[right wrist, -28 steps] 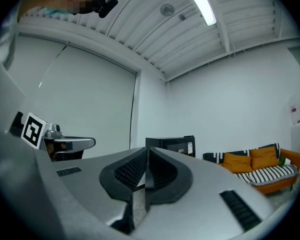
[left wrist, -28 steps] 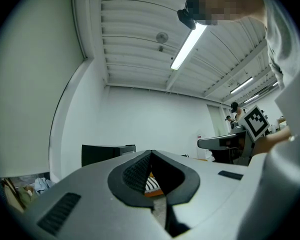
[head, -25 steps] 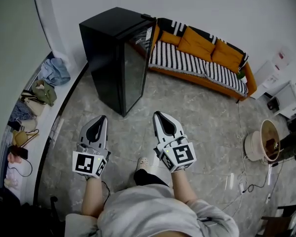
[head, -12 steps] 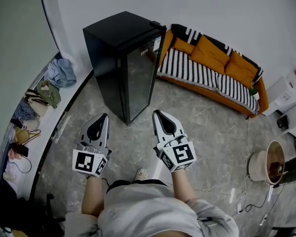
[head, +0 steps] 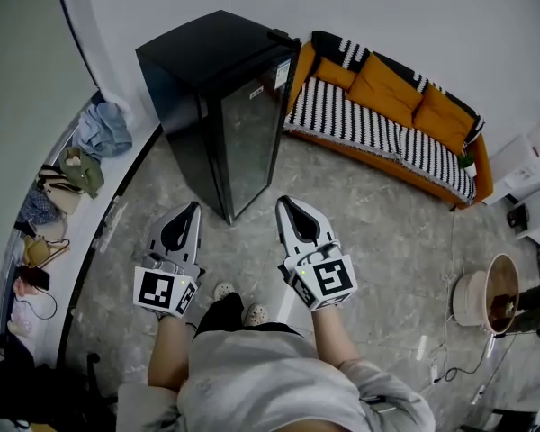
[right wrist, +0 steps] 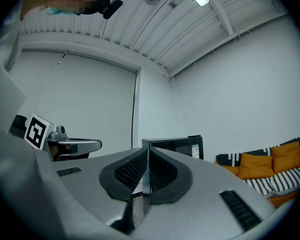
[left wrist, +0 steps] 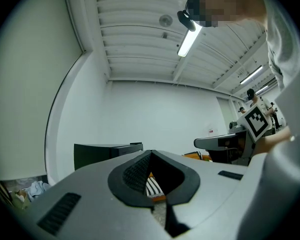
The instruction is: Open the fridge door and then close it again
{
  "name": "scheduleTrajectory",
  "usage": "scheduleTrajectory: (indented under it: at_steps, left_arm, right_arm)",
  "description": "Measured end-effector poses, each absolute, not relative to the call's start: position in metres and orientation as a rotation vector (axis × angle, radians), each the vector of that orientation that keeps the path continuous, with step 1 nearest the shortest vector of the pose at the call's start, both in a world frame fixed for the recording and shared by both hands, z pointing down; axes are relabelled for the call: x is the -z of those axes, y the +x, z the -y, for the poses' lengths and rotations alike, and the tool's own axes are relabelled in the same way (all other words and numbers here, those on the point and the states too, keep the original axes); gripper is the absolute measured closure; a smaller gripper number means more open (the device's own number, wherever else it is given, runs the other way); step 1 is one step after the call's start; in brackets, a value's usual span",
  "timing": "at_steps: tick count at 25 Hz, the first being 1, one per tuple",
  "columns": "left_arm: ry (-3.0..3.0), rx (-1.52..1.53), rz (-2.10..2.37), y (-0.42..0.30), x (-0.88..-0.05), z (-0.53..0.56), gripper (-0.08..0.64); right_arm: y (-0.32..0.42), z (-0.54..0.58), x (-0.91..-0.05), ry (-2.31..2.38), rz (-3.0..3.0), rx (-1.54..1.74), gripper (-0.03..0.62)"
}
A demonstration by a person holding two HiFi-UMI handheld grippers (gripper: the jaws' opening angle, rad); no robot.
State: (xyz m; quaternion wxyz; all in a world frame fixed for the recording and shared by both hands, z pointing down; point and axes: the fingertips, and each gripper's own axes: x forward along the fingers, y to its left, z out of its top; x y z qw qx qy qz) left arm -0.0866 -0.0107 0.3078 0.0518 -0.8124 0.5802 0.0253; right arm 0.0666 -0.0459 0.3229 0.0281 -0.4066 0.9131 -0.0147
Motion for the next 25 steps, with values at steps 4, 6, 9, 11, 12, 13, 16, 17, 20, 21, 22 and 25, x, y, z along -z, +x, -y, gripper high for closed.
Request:
scheduleTrajectory:
  at_steps: [4,6,9,11,12,13,16,17,20,21,22,25]
  left_arm:
    - [-2.493,-0.069,-1.752,-0.090,-0.308,0.036,0.546]
    - [-2.500,-0.058,-1.753,-0.095,-0.310,0.048,0.546]
    - [-2.520,-0.038,-1.760,-0.105,-0.317,0.065,0.546]
    - [-2.537,-0.012,-1.758,-0.111,-0.325,0.075,0.546]
    - [-2.546,0.000,-1.754,-0.113,-0.330,0.080,0.546]
    - [-2.555,0.011,-1.751,-0.115,-0.335,0.084,0.546]
    - [-2.583,0.044,-1.757,-0.122,-0.351,0.096,0.546]
    - [-2.593,0.055,-1.762,-0.125,-0.357,0.099,0.546]
    - [-2.624,0.083,-1.779,-0.131,-0.373,0.109,0.546]
    - [-2.634,0.093,-1.785,-0.133,-0.379,0.111,0.546]
    - [-2.644,0.103,-1.790,-0.134,-0.384,0.114,0.546]
    - [-2.681,0.136,-1.798,-0.135,-0.400,0.121,0.546]
  right_arm:
    - [0.068,0.073,-0.323,-1.277,-2.801,0.008,0.567]
    - [0.065,0.085,-0.323,-1.300,-2.806,-0.005,0.567]
    - [0.055,0.103,-0.327,-1.321,-2.825,-0.009,0.567]
    - [0.049,0.114,-0.330,-1.327,-2.834,0.008,0.568]
    - [0.048,0.119,-0.334,-1.335,-2.837,0.022,0.568]
    - [0.046,0.124,-0.339,-1.344,-2.841,0.037,0.566]
    - [0.038,0.138,-0.353,-1.364,-2.865,0.068,0.568]
    - [0.036,0.141,-0.358,-1.368,-2.875,0.078,0.568]
    - [0.030,0.149,-0.373,-1.385,-2.899,0.113,0.567]
    - [0.028,0.152,-0.379,-1.391,-2.906,0.126,0.568]
    - [0.027,0.153,-0.385,-1.397,-2.914,0.138,0.568]
    - [0.023,0.157,-0.402,-1.417,-2.934,0.182,0.567]
